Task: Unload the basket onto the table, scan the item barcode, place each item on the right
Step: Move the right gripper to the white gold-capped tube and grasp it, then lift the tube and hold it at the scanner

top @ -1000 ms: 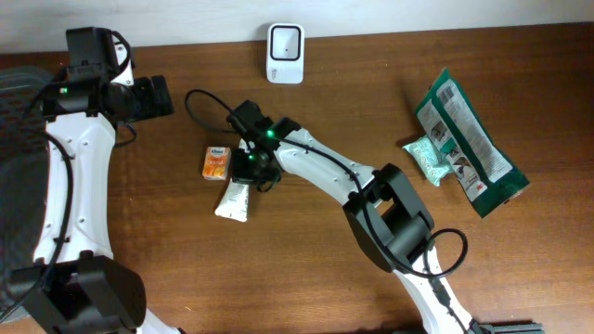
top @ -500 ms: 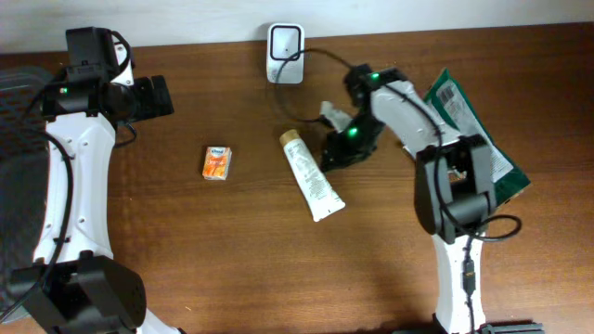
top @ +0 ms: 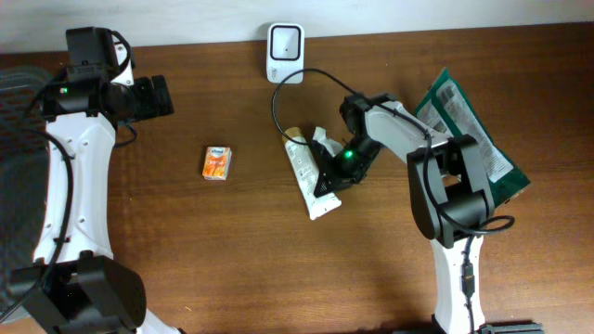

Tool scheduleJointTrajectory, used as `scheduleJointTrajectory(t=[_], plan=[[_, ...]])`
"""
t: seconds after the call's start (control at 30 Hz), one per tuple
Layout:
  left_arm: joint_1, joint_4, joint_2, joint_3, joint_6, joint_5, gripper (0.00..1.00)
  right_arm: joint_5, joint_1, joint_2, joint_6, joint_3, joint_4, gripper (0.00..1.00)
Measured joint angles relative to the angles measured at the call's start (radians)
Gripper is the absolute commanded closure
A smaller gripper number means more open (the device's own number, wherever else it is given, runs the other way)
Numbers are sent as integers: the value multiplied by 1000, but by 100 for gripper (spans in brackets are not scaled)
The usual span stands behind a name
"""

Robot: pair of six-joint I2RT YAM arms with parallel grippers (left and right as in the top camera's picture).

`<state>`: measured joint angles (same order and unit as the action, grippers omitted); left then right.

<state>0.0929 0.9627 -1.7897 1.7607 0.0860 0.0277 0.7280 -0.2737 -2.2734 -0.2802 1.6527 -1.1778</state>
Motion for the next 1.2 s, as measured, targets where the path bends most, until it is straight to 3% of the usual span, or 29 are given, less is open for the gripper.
scheduleJointTrajectory(t=[0.2,0.33,0.43,0.47,0.53,0.6,0.8,0.9,1.03,1.07,1.13,1.2], plan=[[0,-2,0,0,0,0,1,5,6,165,16,159,-96,96],[0,-2,0,0,0,0,1,-16,5,171,18,140,-93,96],[0,-1,0,0,0,0,1,-43,4,171,46,27,-21,96],[0,-2,0,0,0,0,1,-53,3,172,53,-19,29,92],[0,-2,0,0,0,0,1,-76,3,171,72,-88,85,70],[0,-2,0,0,0,0,1,-99,3,171,100,-115,145,57],[0,-1,0,0,0,0,1,-100,2,102,187,-133,248,53],[0,-1,0,0,0,0,1,-27,-6,74,206,-133,297,74],[0,-1,0,0,0,0,1,0,-8,63,233,-133,331,64],[0,-1,0,0,0,0,1,4,-9,62,270,-134,370,68],[0,-1,0,0,0,0,1,4,-11,61,329,-135,441,96],[0,-1,0,0,0,0,1,40,-18,62,373,-134,468,96]])
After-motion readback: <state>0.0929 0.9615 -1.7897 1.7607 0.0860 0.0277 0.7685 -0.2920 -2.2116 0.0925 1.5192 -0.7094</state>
